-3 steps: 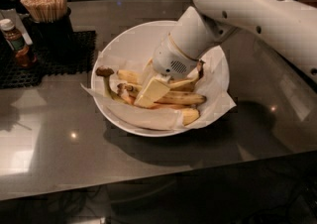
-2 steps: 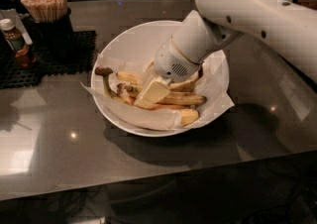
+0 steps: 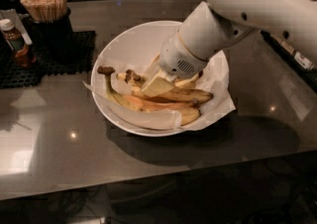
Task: Pick banana from white bowl
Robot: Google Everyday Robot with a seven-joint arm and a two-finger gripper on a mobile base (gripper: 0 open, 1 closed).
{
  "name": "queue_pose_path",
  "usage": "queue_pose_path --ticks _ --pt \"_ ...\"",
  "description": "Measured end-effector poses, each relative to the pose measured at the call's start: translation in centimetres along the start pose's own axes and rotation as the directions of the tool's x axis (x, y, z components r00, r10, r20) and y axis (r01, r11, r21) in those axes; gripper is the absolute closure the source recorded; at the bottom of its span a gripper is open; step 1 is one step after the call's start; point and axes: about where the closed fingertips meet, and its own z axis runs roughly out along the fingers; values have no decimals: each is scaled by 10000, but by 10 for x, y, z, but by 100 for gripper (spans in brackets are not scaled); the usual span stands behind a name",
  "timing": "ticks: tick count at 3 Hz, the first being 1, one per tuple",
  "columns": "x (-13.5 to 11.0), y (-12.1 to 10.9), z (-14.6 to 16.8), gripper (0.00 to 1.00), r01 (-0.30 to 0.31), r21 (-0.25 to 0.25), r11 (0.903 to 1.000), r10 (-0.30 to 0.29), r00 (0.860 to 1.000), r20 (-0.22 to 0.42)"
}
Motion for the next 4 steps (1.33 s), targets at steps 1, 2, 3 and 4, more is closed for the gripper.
queue_pose_path --ticks 1,2,3,4 --pt "-9 -5 -32 100 255 1308 9911 -252 9997 -39" --pt "-17 -9 -57 100 454 2223 9739 -463 9989 -13" --pt "-27 -11 -85 100 701 2849 9560 -866 9952 456" --pt "-56 12 -127 100 1533 3365 9291 -2002 9736 1093"
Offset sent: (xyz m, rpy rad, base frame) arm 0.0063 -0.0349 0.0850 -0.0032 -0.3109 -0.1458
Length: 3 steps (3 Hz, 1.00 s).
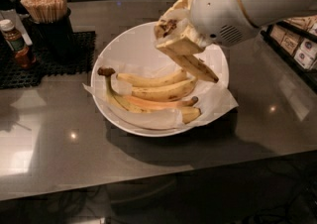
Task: Pick banana from white bowl
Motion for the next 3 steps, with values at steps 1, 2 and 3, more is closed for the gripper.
queue_pose_path --ticks 1,2,3 --pt "-40 16 -41 100 1136 418 9926 -1171 9888 921" --pt "-65 33 -74 100 2019 872 9755 -2141 9625 1668" --pt "-84 36 -80 100 2834 1140 9522 -3009 9347 1892"
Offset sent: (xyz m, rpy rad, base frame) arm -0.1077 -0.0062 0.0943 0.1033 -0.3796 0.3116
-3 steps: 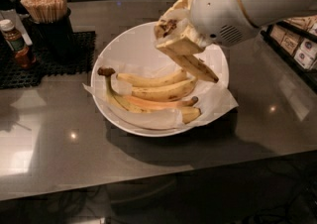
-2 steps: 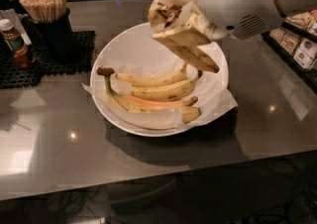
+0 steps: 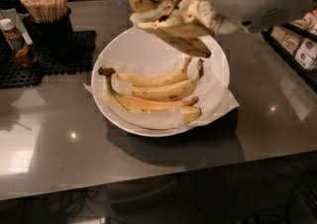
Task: Pick banana from white bowl
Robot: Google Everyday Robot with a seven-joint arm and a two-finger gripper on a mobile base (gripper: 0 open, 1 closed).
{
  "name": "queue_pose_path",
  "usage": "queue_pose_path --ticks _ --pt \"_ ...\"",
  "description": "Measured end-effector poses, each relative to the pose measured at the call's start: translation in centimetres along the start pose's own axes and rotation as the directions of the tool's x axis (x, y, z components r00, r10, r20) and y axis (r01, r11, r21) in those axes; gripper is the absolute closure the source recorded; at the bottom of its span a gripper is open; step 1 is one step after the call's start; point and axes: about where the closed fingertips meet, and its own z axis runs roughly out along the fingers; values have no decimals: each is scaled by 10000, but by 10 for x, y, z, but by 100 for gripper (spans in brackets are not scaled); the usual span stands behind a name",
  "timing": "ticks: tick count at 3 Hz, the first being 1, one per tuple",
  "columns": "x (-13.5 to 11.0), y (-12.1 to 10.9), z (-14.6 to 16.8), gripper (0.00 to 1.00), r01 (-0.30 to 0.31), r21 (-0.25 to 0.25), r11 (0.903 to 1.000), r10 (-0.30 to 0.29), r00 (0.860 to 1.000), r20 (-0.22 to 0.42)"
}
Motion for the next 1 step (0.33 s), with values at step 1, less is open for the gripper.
queue_pose_path --ticks 1 --pt "0 0 0 100 5 0 10000 -5 10000 -3"
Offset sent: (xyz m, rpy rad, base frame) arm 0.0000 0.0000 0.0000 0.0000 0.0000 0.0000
